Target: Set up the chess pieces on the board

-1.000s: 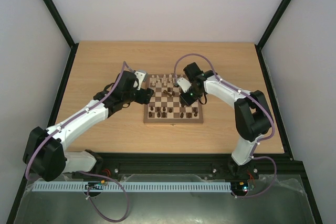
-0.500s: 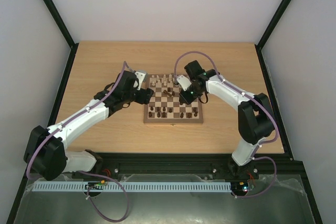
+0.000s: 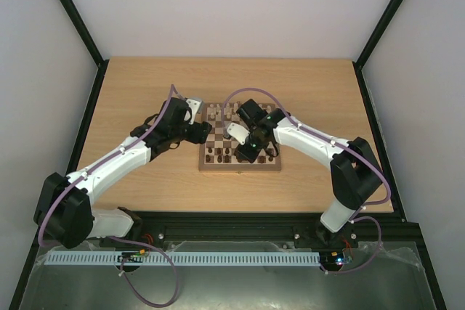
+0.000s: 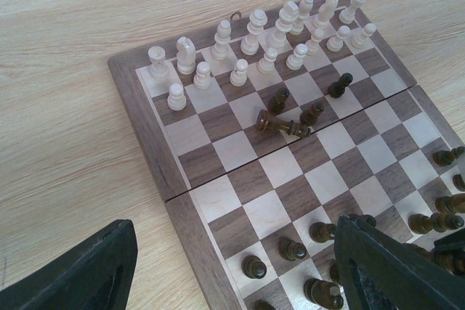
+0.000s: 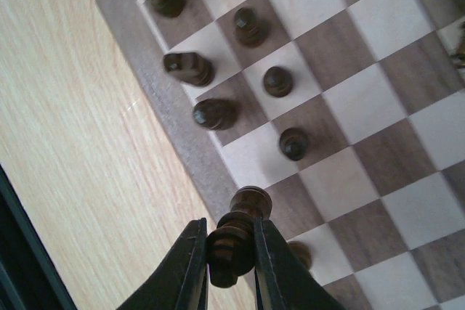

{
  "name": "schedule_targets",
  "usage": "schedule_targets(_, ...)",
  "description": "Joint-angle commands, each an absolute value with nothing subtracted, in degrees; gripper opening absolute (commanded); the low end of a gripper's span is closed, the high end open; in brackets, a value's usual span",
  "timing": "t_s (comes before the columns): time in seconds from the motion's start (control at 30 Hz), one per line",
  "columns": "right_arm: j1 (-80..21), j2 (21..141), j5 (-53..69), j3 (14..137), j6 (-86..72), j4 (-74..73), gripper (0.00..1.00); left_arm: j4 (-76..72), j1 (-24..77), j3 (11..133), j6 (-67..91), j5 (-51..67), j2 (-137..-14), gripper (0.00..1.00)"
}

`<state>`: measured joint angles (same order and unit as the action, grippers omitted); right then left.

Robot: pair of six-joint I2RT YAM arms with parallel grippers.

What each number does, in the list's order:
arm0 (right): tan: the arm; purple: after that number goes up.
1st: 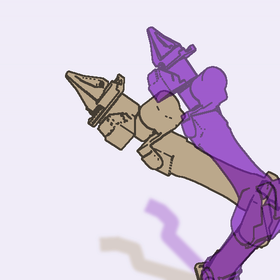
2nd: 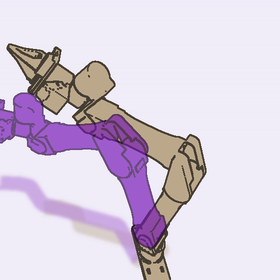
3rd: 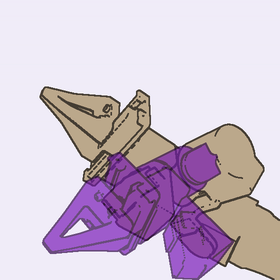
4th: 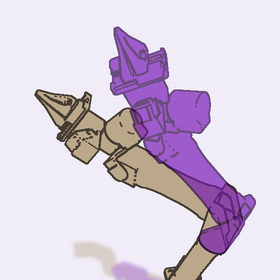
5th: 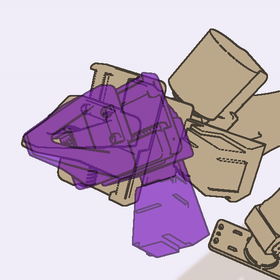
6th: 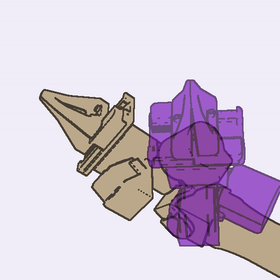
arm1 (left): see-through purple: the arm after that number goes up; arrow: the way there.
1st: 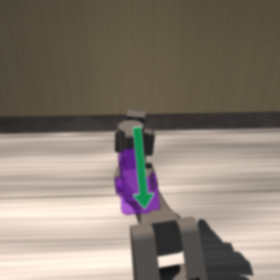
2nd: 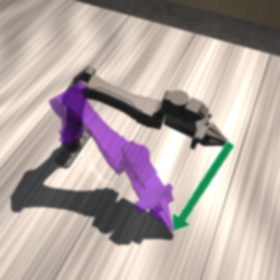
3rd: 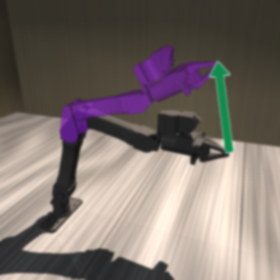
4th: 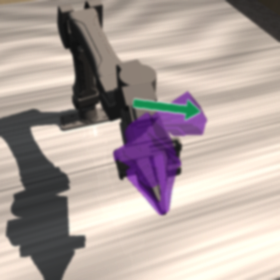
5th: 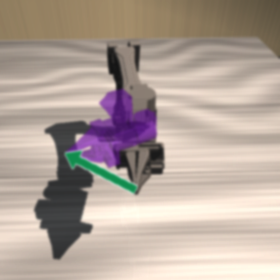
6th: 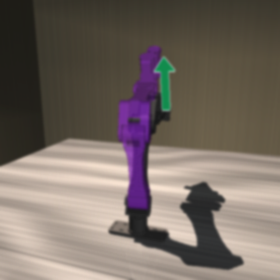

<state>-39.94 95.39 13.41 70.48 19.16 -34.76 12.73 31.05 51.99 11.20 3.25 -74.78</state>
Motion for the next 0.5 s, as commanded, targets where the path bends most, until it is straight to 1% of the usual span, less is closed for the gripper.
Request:
schedule_targets(0.0,-40.8,95.5,10.6,69.4,20.7,-38.1,0.05,12.9,30.4,52.6,11.9,3.6,-75.2,0.76)
schedule_targets(0.47,-40.9,97.5,8.5,68.6,20.1,-36.3,0.07,12.9,30.2,52.6,12.2,4.3,-75.7,0.76)
